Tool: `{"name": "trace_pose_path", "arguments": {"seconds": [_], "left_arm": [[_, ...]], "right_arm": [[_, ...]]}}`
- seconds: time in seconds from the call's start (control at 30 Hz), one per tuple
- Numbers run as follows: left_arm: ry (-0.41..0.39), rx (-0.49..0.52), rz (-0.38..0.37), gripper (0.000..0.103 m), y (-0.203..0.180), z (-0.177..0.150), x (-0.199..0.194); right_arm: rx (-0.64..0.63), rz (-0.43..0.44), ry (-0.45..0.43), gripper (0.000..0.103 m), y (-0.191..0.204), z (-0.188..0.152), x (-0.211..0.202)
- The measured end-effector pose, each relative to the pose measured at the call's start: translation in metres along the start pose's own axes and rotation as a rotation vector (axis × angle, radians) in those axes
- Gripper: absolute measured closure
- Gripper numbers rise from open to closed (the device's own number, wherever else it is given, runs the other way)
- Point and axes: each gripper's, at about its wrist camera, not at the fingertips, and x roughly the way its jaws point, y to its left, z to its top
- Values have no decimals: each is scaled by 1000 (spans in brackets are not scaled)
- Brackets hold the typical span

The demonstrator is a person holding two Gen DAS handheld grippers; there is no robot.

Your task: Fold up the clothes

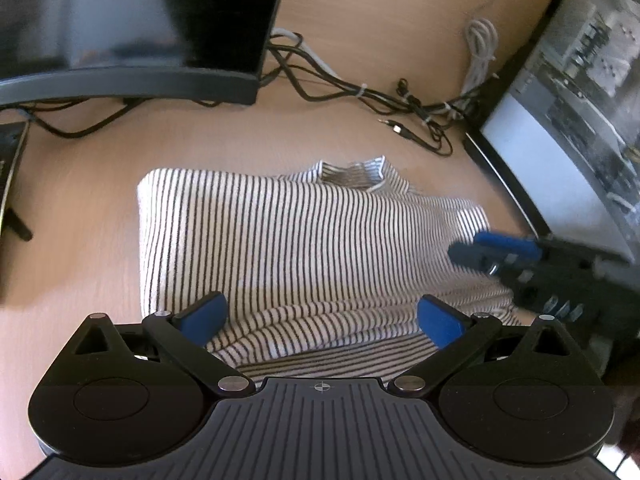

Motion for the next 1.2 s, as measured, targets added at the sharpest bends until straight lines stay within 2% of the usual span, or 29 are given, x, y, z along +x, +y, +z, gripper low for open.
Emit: {"name": "trace_pose_path", "arguments": {"seconds": [0.13, 0.3, 0.57, 0.73, 0.87, 0.97, 1.2], "left_arm": [[7, -35, -8, 0, 5, -2, 0], [2, -10, 8, 0, 1, -6, 4], [-7, -17, 22, 0, -2, -8, 2], [-10, -35, 38, 0, -5, -8, -2], [-15, -65, 45, 0, -5, -7, -7], [-20, -81, 56, 0, -6, -8, -10], [-5, -55, 106, 0, -15, -11, -6]], "right_arm": [[-16, -20, 6, 62, -4, -5, 1], [-49, -3, 2, 60, -5, -3, 7], [25, 36, -7, 56, -14, 8, -2], [80, 22, -122, 46, -29, 36, -18], [94, 1, -145, 45, -43, 52, -8], [98, 27, -133, 44, -46, 54, 4], [137, 132, -124, 44, -40, 36, 17]]}}
